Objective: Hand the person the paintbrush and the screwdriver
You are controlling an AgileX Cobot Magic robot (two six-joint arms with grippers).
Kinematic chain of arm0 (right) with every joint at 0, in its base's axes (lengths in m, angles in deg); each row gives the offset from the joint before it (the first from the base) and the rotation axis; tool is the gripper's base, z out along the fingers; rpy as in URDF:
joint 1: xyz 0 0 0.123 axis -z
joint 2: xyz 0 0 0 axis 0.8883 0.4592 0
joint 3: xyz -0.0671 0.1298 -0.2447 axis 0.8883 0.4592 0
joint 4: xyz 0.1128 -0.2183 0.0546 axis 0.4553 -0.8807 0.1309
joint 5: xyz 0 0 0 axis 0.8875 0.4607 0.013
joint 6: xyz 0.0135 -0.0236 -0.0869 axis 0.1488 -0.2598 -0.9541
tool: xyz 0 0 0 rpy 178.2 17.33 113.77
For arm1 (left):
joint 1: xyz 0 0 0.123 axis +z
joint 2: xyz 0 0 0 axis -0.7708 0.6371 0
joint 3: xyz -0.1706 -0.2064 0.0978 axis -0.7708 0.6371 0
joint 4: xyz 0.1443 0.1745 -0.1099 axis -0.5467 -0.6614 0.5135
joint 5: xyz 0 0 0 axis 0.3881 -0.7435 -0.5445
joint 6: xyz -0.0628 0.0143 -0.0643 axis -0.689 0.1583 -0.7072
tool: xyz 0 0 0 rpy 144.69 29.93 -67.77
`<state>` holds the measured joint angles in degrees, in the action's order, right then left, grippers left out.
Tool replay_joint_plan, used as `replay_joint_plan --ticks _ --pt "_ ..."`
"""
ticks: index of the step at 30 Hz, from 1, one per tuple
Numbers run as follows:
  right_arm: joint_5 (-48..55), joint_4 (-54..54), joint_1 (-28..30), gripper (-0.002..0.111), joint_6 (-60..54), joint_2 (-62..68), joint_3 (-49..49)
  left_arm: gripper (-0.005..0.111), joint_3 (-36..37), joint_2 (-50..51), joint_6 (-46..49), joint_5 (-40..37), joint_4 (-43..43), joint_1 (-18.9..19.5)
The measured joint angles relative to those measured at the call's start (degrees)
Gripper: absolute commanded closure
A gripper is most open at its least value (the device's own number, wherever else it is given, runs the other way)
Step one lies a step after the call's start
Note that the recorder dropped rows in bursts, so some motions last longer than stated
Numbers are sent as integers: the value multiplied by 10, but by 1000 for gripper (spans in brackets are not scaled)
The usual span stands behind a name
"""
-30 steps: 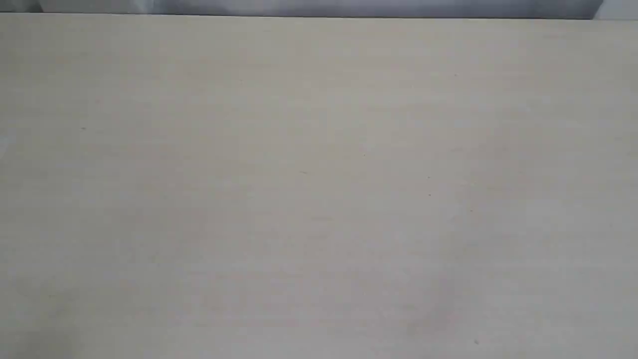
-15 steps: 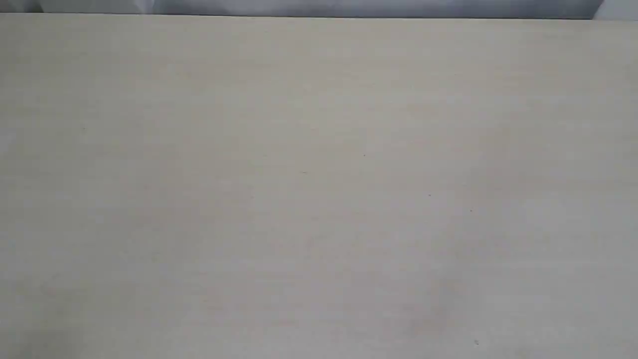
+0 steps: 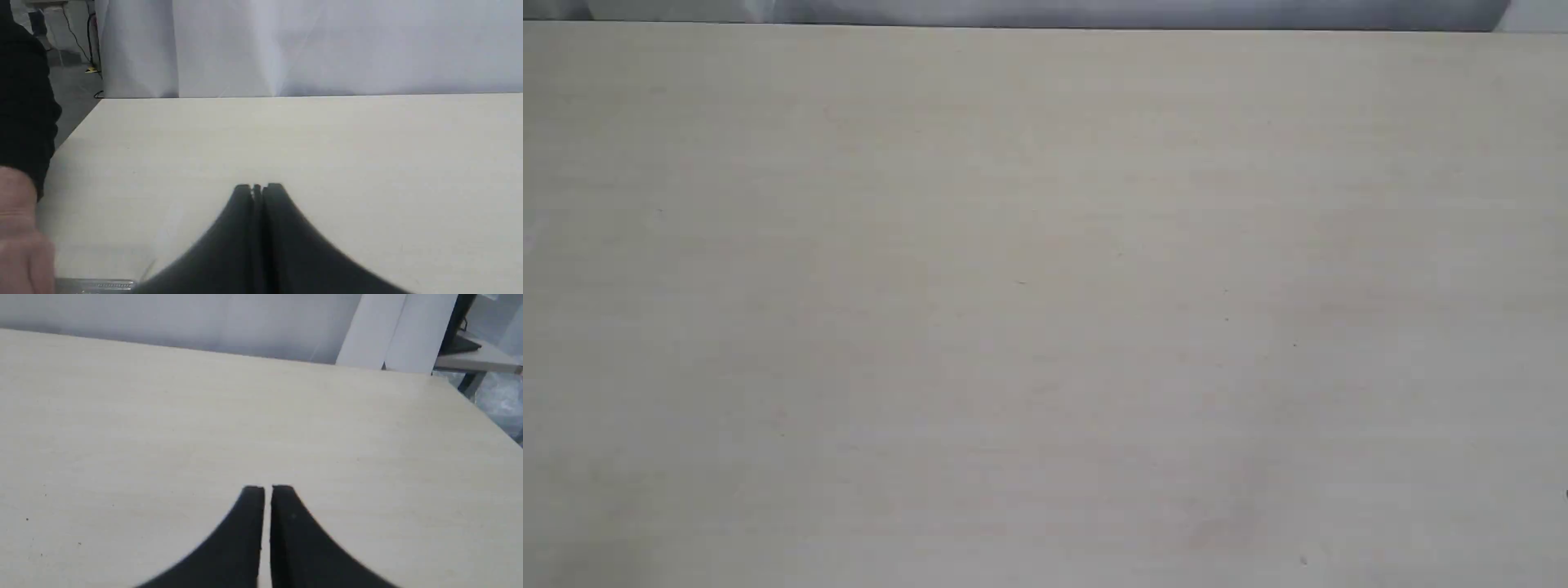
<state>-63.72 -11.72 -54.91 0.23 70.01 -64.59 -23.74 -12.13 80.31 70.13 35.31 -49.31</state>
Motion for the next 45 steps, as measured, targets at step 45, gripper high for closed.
replay_joint_plan --ticks 45 --pt "26 0 0 104 -14 0 0 107 0 0 0 0 0 0"
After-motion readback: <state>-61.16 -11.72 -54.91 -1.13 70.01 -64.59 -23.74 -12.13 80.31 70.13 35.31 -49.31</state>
